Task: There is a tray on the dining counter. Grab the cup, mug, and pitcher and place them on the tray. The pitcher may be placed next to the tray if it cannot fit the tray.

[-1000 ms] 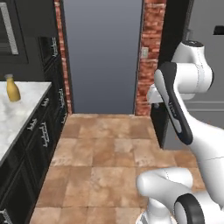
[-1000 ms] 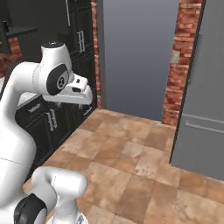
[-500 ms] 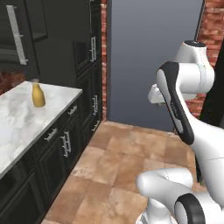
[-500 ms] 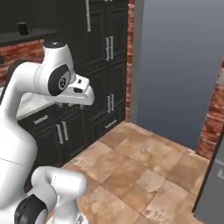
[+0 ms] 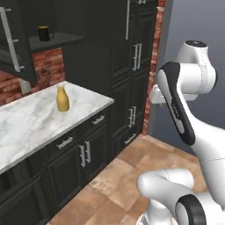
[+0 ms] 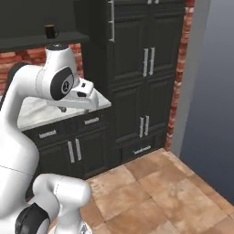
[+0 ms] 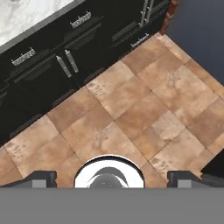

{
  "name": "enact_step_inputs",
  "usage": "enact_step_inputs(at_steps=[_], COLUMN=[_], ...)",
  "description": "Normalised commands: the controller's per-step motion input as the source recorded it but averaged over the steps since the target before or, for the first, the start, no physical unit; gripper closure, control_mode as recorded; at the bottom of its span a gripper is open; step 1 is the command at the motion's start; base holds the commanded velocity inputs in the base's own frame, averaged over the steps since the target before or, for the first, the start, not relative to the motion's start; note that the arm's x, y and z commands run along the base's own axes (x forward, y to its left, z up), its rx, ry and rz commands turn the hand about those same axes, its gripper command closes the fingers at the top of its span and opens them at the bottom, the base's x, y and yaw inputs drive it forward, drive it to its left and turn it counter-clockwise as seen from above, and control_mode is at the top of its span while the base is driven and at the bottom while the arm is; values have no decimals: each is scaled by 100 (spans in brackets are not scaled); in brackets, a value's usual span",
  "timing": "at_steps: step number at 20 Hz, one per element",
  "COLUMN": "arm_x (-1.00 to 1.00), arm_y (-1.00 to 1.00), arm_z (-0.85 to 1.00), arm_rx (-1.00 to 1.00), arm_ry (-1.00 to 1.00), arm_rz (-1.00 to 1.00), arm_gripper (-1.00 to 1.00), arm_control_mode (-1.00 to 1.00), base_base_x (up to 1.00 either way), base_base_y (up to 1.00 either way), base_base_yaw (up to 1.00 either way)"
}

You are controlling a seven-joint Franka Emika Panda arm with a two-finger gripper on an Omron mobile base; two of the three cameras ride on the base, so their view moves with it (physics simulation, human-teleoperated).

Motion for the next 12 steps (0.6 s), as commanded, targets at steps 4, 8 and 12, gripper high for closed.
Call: enact_step_inputs(at_steps=[4, 8, 12], arm_x=[0, 0, 0], arm_y=[0, 0, 0], arm_z=[0, 0, 0], arm_rx=[0, 0, 0], arm_ry=[0, 0, 0], arm_rz=[0, 0, 0], arm_gripper=[-100, -100, -100], arm_control_mode=[100, 100, 100], base_base_x=[86, 80, 69], base_base_y=[-59, -46, -28], base_base_yaw=[57, 58, 59])
